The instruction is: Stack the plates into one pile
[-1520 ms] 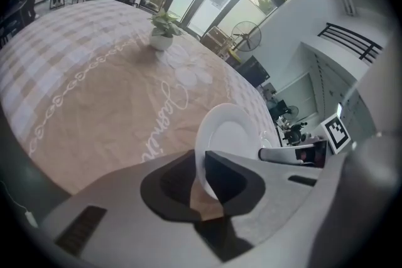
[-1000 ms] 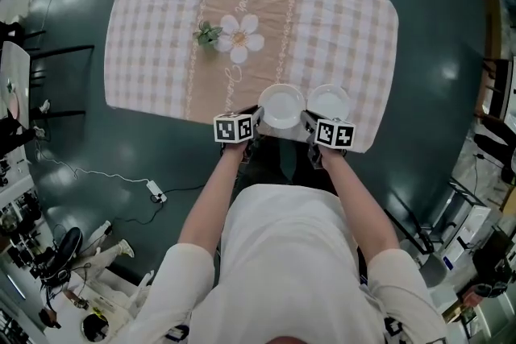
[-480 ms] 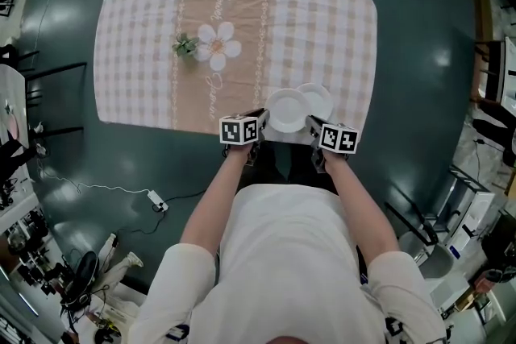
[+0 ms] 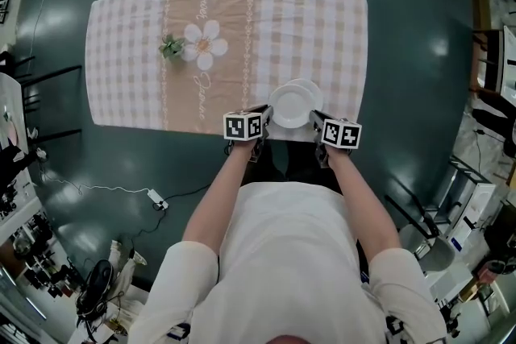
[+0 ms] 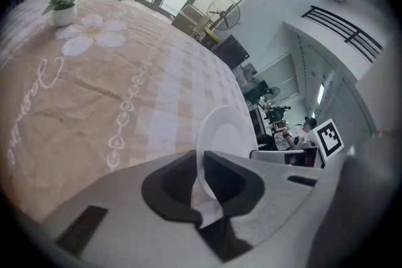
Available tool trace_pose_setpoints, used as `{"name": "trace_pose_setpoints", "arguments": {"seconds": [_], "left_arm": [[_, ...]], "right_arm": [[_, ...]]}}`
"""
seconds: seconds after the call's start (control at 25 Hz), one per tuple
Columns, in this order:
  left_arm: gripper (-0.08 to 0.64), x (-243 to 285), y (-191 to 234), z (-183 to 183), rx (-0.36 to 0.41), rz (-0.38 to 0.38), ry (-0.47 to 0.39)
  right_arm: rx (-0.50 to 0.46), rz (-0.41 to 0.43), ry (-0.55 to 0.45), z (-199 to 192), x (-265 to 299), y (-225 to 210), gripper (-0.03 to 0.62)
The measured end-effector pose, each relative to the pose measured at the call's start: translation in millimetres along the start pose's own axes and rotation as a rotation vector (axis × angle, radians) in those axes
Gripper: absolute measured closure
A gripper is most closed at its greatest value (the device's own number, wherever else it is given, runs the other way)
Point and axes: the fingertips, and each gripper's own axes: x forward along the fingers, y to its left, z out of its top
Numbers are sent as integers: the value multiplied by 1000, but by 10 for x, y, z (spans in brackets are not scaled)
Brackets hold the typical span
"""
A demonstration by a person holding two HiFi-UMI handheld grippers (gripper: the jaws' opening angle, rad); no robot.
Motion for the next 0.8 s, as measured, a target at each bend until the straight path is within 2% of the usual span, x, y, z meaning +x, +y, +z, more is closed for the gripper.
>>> {"name": "trace_pose_setpoints", "arguments": {"seconds": [0.36,0.6,0.68,0.8], "left_arm": [[517,240,-221,99,116,8,65],[505,328,-249,54,185,32,89],[496,356,-262,4,213,31,102],[444,359,-292,-10,247,33,104]], "right_arm": [[-61,-52,13,106,-11,-281,538],[-191,-118,37,163,-8,-352,529],[-221,-125,37,179,6,-353,511],[-230,-118,11,236,15,-323,463]]}}
